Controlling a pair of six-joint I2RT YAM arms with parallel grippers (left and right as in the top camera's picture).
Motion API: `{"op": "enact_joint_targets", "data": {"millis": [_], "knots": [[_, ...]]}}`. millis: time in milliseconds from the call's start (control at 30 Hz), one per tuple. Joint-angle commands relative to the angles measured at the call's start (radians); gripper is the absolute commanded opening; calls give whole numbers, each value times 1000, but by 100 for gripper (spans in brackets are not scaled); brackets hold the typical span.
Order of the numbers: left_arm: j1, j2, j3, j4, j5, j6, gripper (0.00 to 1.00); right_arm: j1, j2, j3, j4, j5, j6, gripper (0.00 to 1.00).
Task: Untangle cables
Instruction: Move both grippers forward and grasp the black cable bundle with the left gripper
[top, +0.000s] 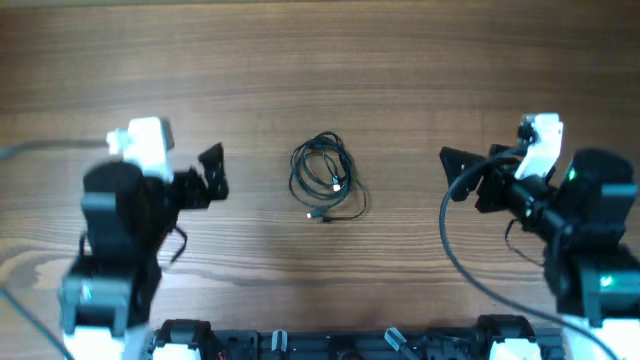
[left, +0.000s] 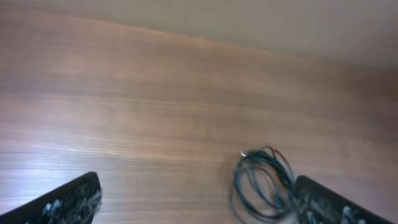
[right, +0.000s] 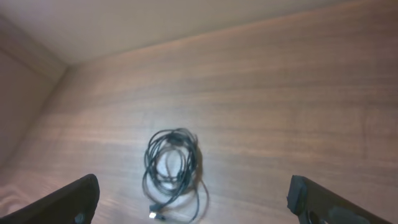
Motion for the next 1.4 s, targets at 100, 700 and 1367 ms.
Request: {"op": "enact_joint_targets", "data": {"millis": [100, 700, 1367], "knots": [[5, 327, 200, -108, 313, -9, 100, 2, 146, 168, -98, -37, -37, 100], [-154, 874, 195, -2, 307, -517, 58, 3, 319, 166, -134, -137, 89, 90], [-331, 1035, 215, 187, 241, -577, 4, 3, 329, 166, -121, -139, 111, 88]]}}
